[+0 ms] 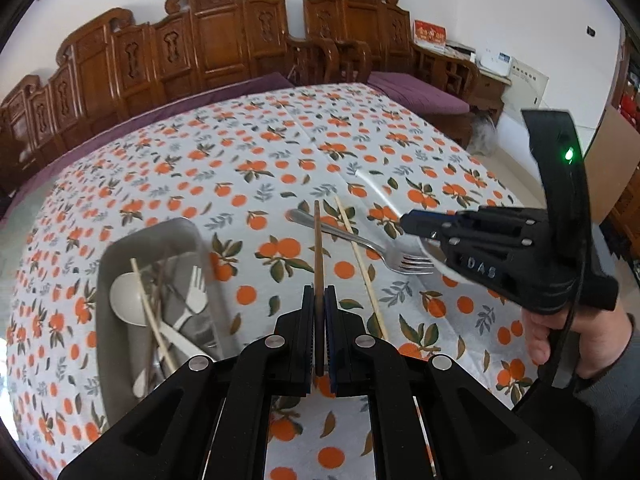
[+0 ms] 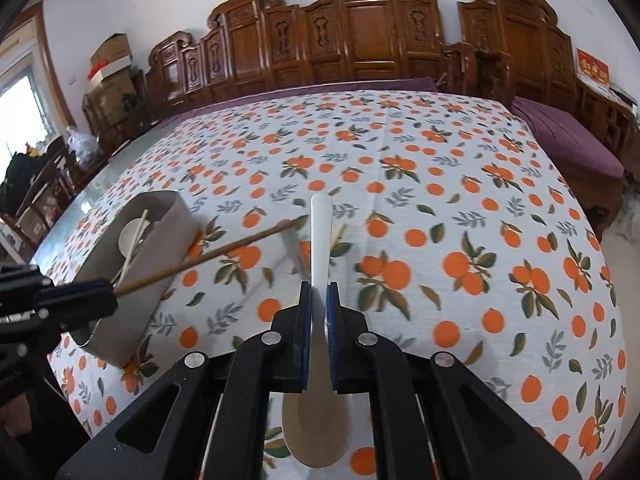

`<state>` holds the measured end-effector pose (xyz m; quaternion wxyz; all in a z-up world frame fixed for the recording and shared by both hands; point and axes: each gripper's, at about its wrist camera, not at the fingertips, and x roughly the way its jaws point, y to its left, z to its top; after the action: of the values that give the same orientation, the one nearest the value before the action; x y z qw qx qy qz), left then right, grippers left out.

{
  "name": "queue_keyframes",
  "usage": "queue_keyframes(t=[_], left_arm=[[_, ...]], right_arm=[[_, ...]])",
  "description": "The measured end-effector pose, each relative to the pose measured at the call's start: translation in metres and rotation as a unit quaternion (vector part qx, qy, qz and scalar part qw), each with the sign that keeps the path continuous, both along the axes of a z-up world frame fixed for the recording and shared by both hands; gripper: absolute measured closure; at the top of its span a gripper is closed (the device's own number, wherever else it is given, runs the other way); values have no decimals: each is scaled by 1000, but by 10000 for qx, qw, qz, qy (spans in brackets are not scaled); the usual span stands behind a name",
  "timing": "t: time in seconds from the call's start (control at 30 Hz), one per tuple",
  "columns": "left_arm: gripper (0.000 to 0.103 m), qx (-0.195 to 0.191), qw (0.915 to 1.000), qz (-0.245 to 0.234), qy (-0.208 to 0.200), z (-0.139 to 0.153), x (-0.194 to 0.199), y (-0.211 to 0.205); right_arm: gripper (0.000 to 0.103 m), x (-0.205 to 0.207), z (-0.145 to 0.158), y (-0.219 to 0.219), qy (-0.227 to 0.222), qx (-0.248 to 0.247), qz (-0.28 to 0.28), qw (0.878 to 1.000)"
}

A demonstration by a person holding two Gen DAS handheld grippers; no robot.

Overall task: Organize utensils
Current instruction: 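Carry the chopstick into the tray with the left tool and open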

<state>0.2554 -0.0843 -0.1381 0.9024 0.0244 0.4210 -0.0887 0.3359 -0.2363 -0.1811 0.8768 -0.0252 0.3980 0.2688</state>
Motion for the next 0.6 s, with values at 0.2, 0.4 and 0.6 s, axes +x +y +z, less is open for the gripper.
queue_keyframes(t=[0.2,0.4,0.6], left_arm=[[99,-41,9997,118,-210,19,-17,18],[99,-105,9989,310,-347,33,-36,45],[99,-163,9977,476,-462,44,-54,67]], right_arm=[[95,-12,8,17,-105,6,218,9997],[95,-21,15,31,-192,53,388,9990],[94,-30,21,43,-252,68,549,9982]])
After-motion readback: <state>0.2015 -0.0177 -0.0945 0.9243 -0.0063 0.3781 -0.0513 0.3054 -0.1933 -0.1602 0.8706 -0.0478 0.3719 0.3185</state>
